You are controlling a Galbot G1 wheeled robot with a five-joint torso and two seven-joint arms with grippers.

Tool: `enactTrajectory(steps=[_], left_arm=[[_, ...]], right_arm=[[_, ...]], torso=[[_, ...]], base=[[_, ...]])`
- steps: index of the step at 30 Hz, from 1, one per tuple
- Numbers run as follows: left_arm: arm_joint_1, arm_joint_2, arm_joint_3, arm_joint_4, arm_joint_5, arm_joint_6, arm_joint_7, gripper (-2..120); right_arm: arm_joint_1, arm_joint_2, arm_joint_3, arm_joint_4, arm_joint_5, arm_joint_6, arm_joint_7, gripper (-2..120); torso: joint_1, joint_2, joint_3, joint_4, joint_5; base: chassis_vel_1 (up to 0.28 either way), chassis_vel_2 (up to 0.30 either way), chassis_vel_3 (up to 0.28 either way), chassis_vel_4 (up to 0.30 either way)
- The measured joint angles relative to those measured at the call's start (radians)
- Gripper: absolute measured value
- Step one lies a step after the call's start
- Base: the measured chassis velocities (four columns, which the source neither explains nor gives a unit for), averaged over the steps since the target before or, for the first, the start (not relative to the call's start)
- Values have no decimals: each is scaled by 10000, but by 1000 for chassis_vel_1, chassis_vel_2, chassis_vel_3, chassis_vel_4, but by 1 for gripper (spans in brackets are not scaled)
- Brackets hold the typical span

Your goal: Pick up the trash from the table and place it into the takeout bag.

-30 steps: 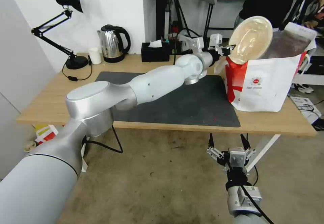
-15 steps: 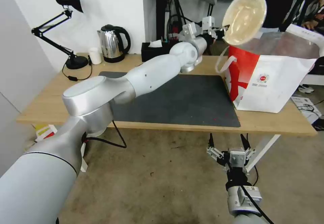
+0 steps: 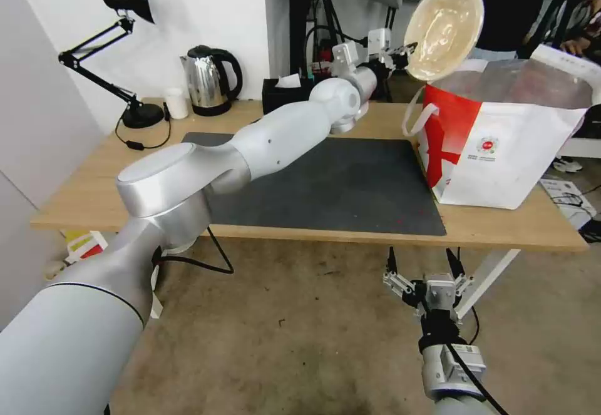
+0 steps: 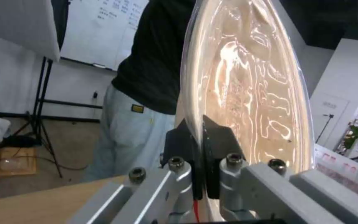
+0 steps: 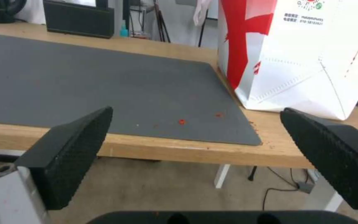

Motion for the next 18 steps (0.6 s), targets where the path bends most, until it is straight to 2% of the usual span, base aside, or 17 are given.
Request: enactTrajectory(steps=[5, 12, 13, 14, 15, 17, 18], left_arm=[[122, 2, -17, 9, 170, 129, 257, 0], [226, 7, -81, 76, 236, 411, 954, 0], [263, 9, -106, 117, 237, 581, 1271, 0], [347, 11, -110, 196, 238, 849, 1838, 0], [347, 11, -110, 196, 238, 849, 1838, 0], [435, 14, -117, 228, 264, 1311, 2389, 0], [435, 14, -117, 228, 264, 1311, 2389, 0]], right_arm=[[0, 0, 0, 0, 0, 0, 0, 100], [0, 0, 0, 0, 0, 0, 0, 100], [0, 0, 0, 0, 0, 0, 0, 100], [0, 0, 0, 0, 0, 0, 0, 100], [0, 0, 0, 0, 0, 0, 0, 100], [0, 0, 0, 0, 0, 0, 0, 100], [0, 0, 0, 0, 0, 0, 0, 100]], torso=[[-1, 0, 0, -1, 0], [-1, 0, 0, 0, 0], [-1, 0, 0, -1, -1], [-1, 1, 0, 1, -1], [-1, 1, 0, 1, -1], [0, 0, 0, 0, -1], [0, 0, 0, 0, -1]], base=[[0, 0, 0, 0], [0, 0, 0, 0], [0, 0, 0, 0], [0, 0, 0, 0], [0, 0, 0, 0], [0, 0, 0, 0], [0, 0, 0, 0]])
